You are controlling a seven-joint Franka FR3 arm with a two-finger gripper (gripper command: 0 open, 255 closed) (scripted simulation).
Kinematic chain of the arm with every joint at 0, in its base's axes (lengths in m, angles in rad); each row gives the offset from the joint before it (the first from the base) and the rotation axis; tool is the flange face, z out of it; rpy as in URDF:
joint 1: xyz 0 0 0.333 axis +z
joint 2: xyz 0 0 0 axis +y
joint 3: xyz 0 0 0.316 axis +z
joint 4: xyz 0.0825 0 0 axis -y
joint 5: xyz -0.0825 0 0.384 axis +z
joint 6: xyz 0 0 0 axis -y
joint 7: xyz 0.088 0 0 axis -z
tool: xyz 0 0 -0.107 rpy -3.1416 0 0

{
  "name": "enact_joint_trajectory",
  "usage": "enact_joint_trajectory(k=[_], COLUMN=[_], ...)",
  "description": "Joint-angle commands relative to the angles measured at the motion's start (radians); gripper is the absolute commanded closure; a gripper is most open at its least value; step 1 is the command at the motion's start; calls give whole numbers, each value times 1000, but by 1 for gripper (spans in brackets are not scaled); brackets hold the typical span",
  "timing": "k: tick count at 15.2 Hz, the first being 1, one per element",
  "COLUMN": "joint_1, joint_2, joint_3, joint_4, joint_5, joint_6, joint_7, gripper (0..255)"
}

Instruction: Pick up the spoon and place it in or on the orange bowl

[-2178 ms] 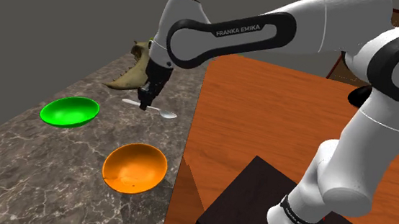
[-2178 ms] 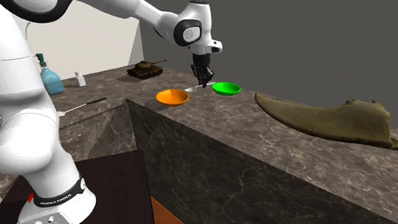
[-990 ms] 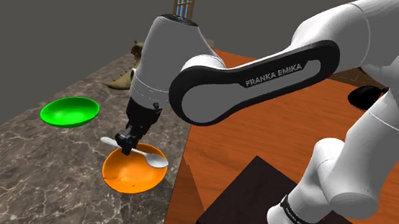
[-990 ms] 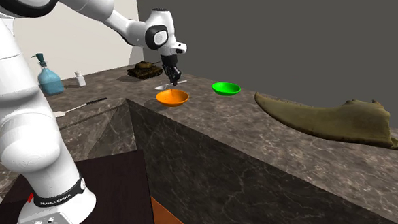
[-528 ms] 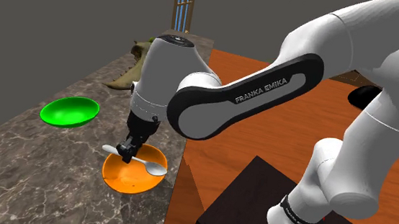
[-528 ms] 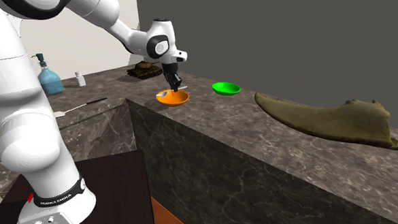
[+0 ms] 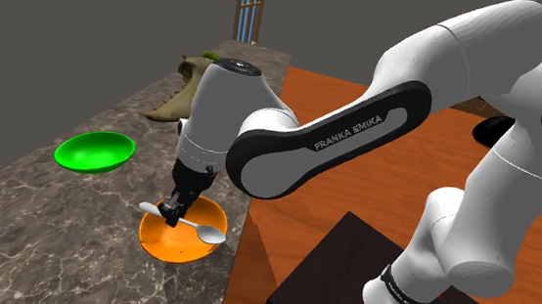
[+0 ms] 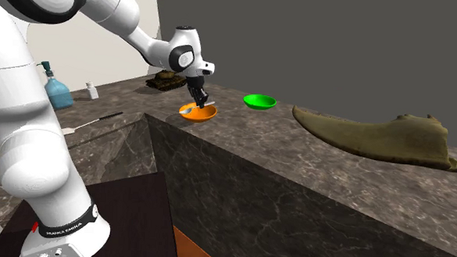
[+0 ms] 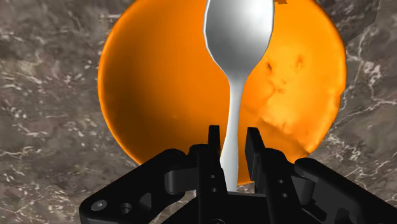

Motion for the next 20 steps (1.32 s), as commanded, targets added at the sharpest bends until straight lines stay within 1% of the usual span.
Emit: enact_joint_trajectory(k=[1,2,3,8,12,20], joint_1=[0,0,0,0,-6,-6], joint_2=[0,0,0,0,-96,-96], joint_3=[0,0,0,0,-6,-6], joint_4=[0,0,0,0,22,22], joint_5=[0,0,0,0,37,37], joint_6=[0,0,0,0,-115,-115], joint_7=[0,0,0,0,-26,-26], gripper=[255,255,0,0,0,0])
